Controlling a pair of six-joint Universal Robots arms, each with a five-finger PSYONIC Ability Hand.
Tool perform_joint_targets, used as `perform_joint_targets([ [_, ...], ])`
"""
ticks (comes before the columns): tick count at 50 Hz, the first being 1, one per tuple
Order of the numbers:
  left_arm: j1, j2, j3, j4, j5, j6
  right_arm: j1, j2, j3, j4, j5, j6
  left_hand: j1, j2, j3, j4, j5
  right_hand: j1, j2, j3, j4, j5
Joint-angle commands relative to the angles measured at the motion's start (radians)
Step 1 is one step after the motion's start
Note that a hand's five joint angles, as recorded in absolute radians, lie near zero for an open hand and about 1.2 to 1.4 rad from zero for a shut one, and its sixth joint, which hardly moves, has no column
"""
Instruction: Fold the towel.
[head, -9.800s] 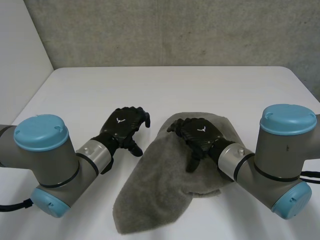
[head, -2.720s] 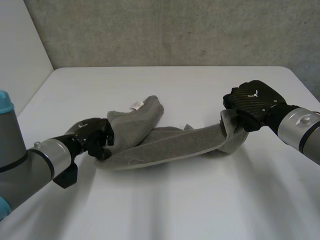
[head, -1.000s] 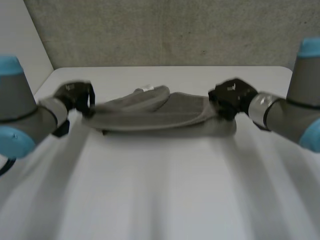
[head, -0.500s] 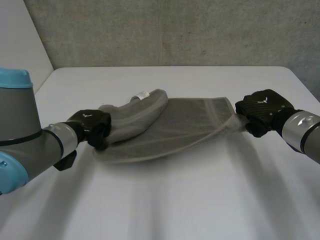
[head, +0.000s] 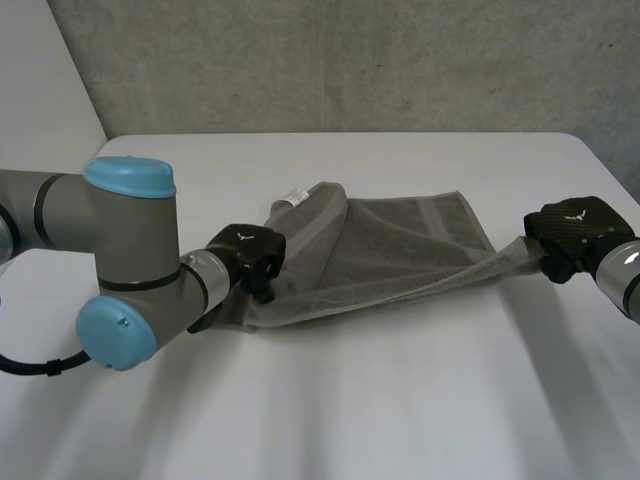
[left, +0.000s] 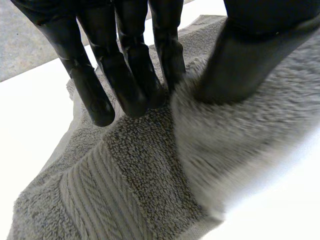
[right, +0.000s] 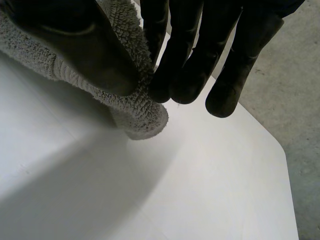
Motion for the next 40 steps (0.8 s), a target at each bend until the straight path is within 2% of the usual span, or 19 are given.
perform_joint_targets([
  [1,0.012,0.028,-0.009,-0.001,0.002,0.000,0.002,0.029,0.001,-0.043,0.017,-0.001,-0.426,-0.423,-0.426,-0.437,-0.435,0.082,0.061,0.051,0.061,0.063],
  [6,0.038,0.100,-0.027,0.001,0.010,-0.006,0.008,0.051,0.000,-0.101,0.095,-0.005,-0.438,-0.435,-0.438,-0.449,-0.447,0.082,0.061,0.051,0.061,0.063],
  [10,0.092,0.178,-0.079,0.004,0.027,-0.006,0.010,0.051,0.006,-0.097,0.112,-0.007,-0.438,-0.435,-0.438,-0.449,-0.447,0.082,0.061,0.051,0.061,0.063],
  [11,0.092,0.178,-0.079,0.004,0.027,-0.006,0.010,0.046,0.012,-0.097,0.109,-0.003,-0.438,-0.435,-0.438,-0.449,-0.447,-0.071,-0.092,-0.102,-0.092,-0.090],
  [12,0.100,0.195,-0.095,0.004,0.039,-0.006,0.010,0.046,0.012,-0.097,0.109,-0.002,-0.438,-0.435,-0.438,-0.449,-0.447,-0.073,-0.094,-0.104,-0.094,-0.091],
  [14,0.110,0.207,-0.116,0.004,0.053,-0.003,0.003,0.032,0.035,-0.097,0.098,-0.002,-0.438,-0.435,-0.438,-0.449,-0.447,-0.750,-0.772,-0.782,-0.771,-0.769],
  [15,0.121,0.213,-0.136,0.004,0.067,0.001,0.003,0.032,0.035,-0.097,0.098,-0.002,-0.438,-0.435,-0.438,-0.449,-0.447,-0.754,-0.775,-0.785,-0.775,-0.772],
  [16,0.121,0.214,-0.136,0.004,0.067,0.001,0.002,0.008,0.046,-0.097,0.098,-0.004,-0.438,-0.435,-0.438,-0.449,-0.447,-1.024,-1.045,-1.055,-1.045,-1.043],
  [17,0.138,0.223,-0.159,0.004,0.081,0.003,0.002,0.008,0.046,-0.097,0.098,-0.004,-0.438,-0.435,-0.438,-0.449,-0.447,-1.027,-1.048,-1.058,-1.048,-1.045],
  [18,0.159,0.238,-0.180,0.002,0.096,0.003,-0.001,-0.026,0.055,-0.095,0.098,-0.004,-0.435,-0.432,-0.435,-0.446,-0.444,-1.140,-1.161,-1.171,-1.161,-1.158],
  [22,0.204,0.272,-0.228,0.002,0.133,0.006,-0.003,-0.089,0.077,-0.094,0.089,-0.010,-0.432,-0.429,-0.432,-0.443,-0.441,-1.140,-1.161,-1.171,-1.161,-1.158],
  [24,0.231,0.293,-0.272,0.004,0.172,0.027,-0.003,-0.158,0.109,-0.083,0.048,-0.012,-0.427,-0.423,-0.426,-0.438,-0.435,-1.140,-1.161,-1.171,-1.161,-1.158],
  [28,0.253,0.301,-0.323,0.016,0.200,0.078,-0.012,-0.210,0.150,-0.077,-0.005,-0.013,-0.424,-0.420,-0.423,-0.435,-0.432,-1.140,-1.161,-1.171,-1.161,-1.158],
  [30,0.271,0.304,-0.383,0.053,0.205,0.154,-0.036,-0.250,0.198,-0.078,-0.073,-0.025,-0.424,-0.420,-0.423,-0.435,-0.432,-1.140,-1.161,-1.171,-1.161,-1.158],
  [33,0.276,0.309,-0.415,0.082,0.206,0.202,-0.047,-0.273,0.221,-0.077,-0.109,-0.044,-0.424,-0.420,-0.423,-0.435,-0.432,-1.140,-1.161,-1.171,-1.161,-1.158],
  [35,0.282,0.309,-0.476,0.160,0.206,0.303,-0.070,-0.308,0.274,-0.080,-0.176,-0.108,-0.429,-0.426,-0.429,-0.440,-0.438,-1.140,-1.161,-1.171,-1.161,-1.158],
  [36,0.282,0.309,-0.477,0.160,0.206,0.303,-0.070,-0.308,0.275,-0.080,-0.177,-0.108,-0.429,-0.426,-0.429,-0.440,-0.438,-1.140,-1.161,-1.171,-1.161,-1.158],
  [38,0.290,0.309,-0.533,0.261,0.206,0.395,-0.087,-0.319,0.322,-0.078,-0.215,-0.189,-0.429,-0.426,-0.429,-0.440,-0.438,-1.140,-1.161,-1.171,-1.161,-1.158],
  [40,0.297,0.309,-0.558,0.307,0.209,0.432,-0.092,-0.321,0.342,-0.077,-0.221,-0.229,-0.429,-0.426,-0.429,-0.440,-0.438,-1.140,-1.161,-1.171,-1.161,-1.158],
])
